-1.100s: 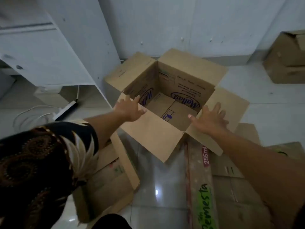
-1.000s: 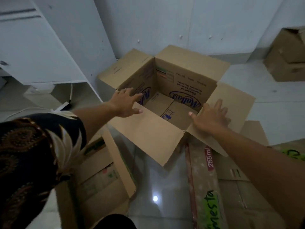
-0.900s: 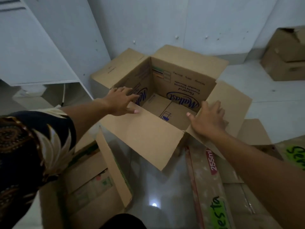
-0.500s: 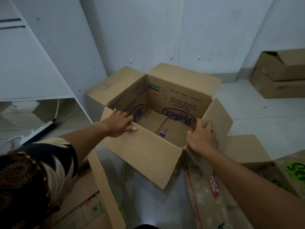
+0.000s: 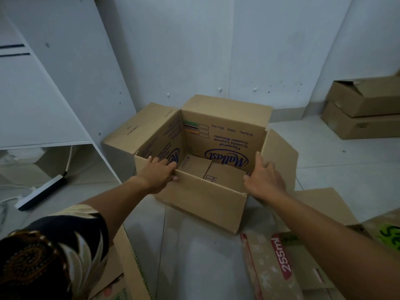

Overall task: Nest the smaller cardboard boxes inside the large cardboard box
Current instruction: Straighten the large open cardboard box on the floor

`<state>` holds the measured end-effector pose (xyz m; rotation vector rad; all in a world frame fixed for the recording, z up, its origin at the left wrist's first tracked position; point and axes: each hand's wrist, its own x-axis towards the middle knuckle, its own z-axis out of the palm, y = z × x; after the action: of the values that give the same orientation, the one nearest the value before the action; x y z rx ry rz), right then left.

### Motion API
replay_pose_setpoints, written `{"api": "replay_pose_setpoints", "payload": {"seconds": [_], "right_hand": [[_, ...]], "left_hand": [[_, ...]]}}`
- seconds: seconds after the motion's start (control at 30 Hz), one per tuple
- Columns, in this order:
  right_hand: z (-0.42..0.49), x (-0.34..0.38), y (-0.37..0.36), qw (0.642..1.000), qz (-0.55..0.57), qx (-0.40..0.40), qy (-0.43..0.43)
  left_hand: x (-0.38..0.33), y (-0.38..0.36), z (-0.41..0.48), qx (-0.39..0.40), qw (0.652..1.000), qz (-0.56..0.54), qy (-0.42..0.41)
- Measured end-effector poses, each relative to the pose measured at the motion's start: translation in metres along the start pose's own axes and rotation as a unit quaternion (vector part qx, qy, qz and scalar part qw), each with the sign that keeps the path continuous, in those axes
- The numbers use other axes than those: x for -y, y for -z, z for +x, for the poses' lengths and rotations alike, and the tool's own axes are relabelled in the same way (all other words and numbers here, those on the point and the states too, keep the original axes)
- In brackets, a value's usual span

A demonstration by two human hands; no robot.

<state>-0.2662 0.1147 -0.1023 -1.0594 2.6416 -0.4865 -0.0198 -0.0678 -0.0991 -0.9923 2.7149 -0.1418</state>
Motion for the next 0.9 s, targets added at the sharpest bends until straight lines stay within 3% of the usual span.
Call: {"api": "replay_pose_setpoints", "payload": {"seconds": [0.2, 0.4, 0.5, 0.57, 0.67, 0.77, 0.9], "right_hand": [[-0.027, 0.009, -0.016, 0.999, -0.029, 0.036, 0.007], [-0.020, 0.017, -0.020, 0.991, -0.090, 0.051, 0.080], [0.003, 0.014, -0.011, 0.992, -0.069, 0.077, 0.072], [0.018, 0.009, -0.005, 0.988, -0.082, 0.086, 0.094], [0.038, 0.002, 0.002, 0.986, -0.084, 0.082, 0.119], [0.056, -0.003, 0.009, 0.985, -0.098, 0.080, 0.116], [0.073, -0.003, 0.008, 0.981, -0.161, 0.019, 0.103]], "left_hand": [[-0.005, -0.001, 0.001, -0.037, 0.999, 0.019, 0.020], [-0.021, -0.002, 0.013, -0.083, 0.995, 0.016, 0.045], [-0.009, -0.001, 0.018, -0.080, 0.996, -0.038, 0.032], [0.014, -0.003, 0.016, -0.072, 0.996, -0.009, 0.054], [0.046, -0.014, 0.012, -0.071, 0.989, 0.042, 0.122], [0.046, -0.018, 0.015, -0.063, 0.988, -0.001, 0.141], [0.025, -0.020, 0.019, -0.104, 0.981, -0.067, 0.151]]}}
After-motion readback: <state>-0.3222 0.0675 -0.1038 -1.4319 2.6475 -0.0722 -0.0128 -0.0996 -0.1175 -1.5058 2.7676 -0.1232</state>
